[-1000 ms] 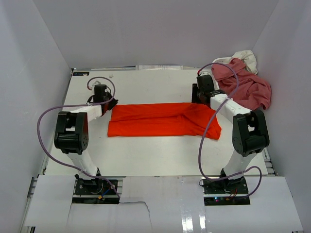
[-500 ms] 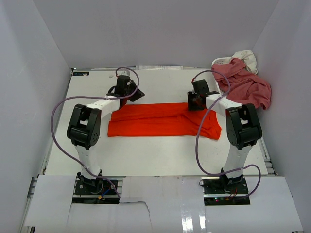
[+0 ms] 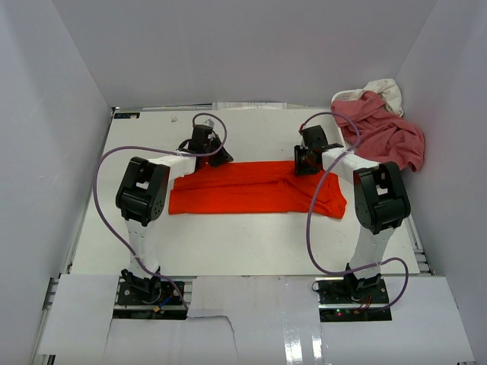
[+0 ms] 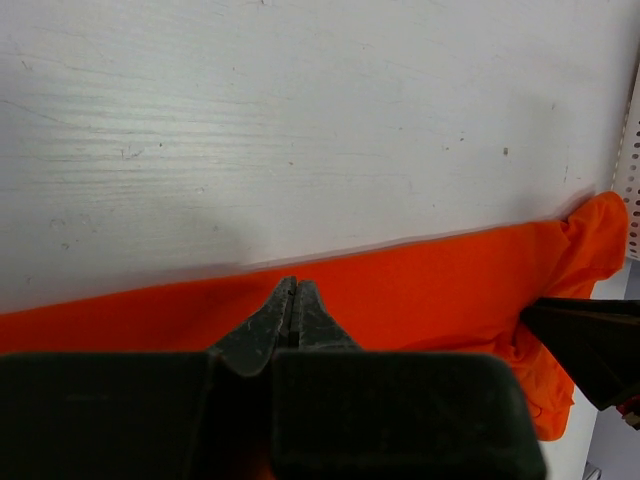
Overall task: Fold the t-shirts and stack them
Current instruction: Fold the other side of the tshirt into a rectangle
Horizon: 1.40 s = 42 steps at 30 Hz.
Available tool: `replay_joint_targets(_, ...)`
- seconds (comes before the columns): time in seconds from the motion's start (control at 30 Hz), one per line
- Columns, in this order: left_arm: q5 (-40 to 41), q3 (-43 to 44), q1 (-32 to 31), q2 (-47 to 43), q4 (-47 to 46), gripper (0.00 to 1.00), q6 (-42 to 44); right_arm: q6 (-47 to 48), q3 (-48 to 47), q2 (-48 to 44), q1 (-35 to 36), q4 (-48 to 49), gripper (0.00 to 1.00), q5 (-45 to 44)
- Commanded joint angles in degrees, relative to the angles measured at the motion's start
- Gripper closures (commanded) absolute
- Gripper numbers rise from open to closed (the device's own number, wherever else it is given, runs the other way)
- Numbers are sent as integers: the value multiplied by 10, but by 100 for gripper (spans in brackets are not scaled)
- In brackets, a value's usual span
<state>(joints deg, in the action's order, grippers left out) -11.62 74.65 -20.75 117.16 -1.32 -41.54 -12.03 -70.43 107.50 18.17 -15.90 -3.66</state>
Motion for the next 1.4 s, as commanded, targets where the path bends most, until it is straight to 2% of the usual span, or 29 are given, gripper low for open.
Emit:
replay_joint_targets(0.0,-3,19,-4,-7,-6,100,11,-10,1,-27,4,-6,63,17)
replay_joint_targets(0.2,5,14,-8,-6,-4,100,14,-20,12,-49,6,-12,68,23)
replay_joint_targets(0.3,5,12,-9,-6,-5,100,15,-25,30,-70,7,-6,77,30)
replay_joint_targets(0.33,6,13,-10,-5,-4,100,15,-26,38,-79,7,-4,88,30)
replay_joint_targets(0.37,6,13,-10,-5,-4,100,15,-27,41,-83,7,-4,91,30)
replay_joint_targets(0.87,11,18,-24,3,0,100,19,-41,118,-157,11,19,92,123)
replay_joint_targets(1.2,21,33,-39,11,10,100,23,-58,185,-189,16,71,88,198)
replay_joint_targets(1.3,25,37,-41,13,10,100,23,-62,201,-186,16,88,72,253)
replay_joint_targets(1.33,25,37,-43,14,10,100,23,-65,201,-185,16,90,63,260)
replay_joint_targets(1.37,27,37,-44,14,10,100,24,-66,204,-184,16,94,60,282)
